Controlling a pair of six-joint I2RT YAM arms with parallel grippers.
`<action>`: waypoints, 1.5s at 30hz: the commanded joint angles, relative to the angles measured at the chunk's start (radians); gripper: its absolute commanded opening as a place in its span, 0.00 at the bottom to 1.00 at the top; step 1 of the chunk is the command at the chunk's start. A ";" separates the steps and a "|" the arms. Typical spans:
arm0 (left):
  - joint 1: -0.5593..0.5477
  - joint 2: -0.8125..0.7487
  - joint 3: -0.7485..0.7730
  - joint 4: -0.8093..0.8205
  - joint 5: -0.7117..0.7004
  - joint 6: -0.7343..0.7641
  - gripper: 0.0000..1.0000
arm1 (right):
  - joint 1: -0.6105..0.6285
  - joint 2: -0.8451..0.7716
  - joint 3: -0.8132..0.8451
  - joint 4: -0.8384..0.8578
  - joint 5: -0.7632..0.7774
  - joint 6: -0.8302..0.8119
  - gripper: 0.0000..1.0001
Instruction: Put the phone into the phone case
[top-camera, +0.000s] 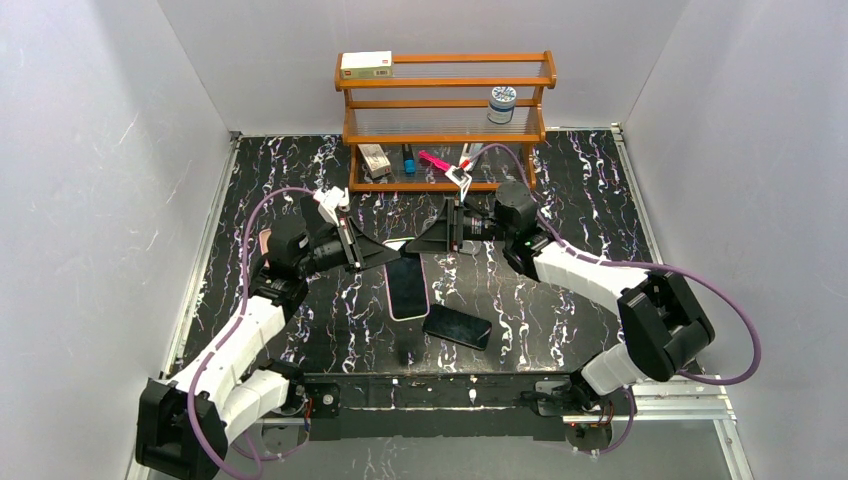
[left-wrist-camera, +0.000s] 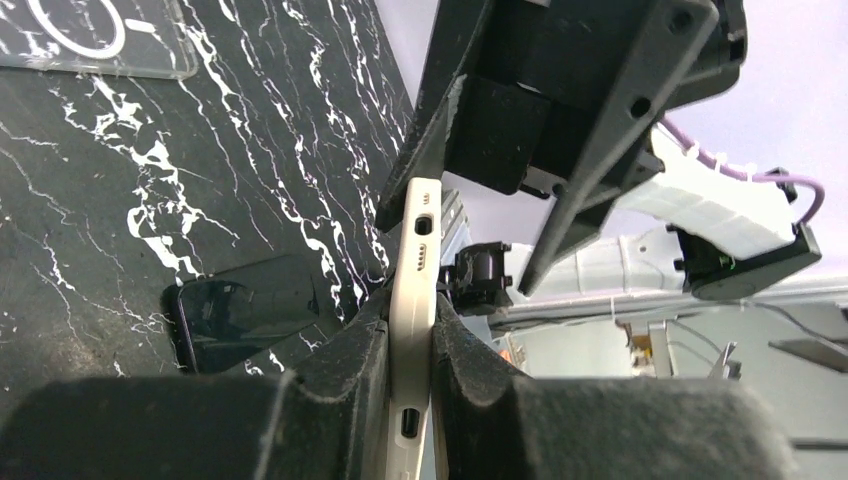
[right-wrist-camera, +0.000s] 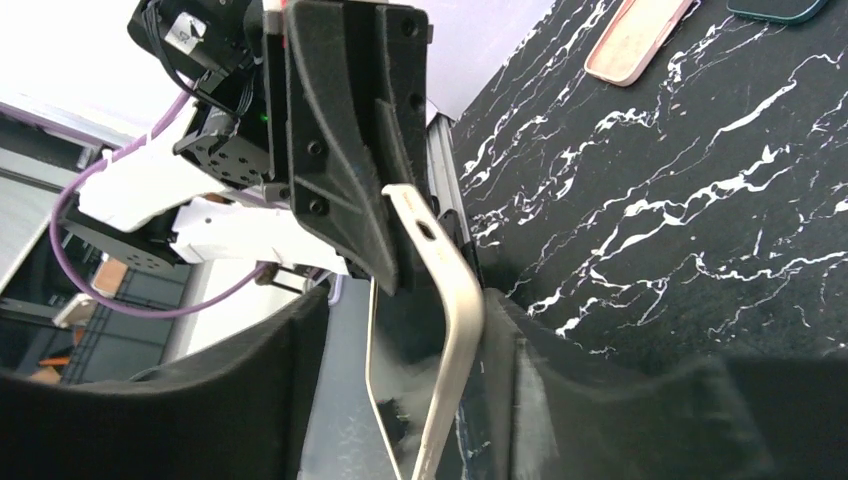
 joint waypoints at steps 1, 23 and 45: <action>0.015 -0.051 -0.038 0.082 -0.107 -0.123 0.00 | -0.002 -0.067 -0.046 0.109 -0.035 0.022 0.68; 0.014 -0.084 -0.069 0.119 -0.209 -0.129 0.00 | 0.014 0.011 -0.082 0.125 -0.049 0.045 0.31; 0.014 -0.081 0.092 -0.439 -0.417 0.191 0.62 | 0.014 0.119 -0.022 0.049 0.045 0.003 0.01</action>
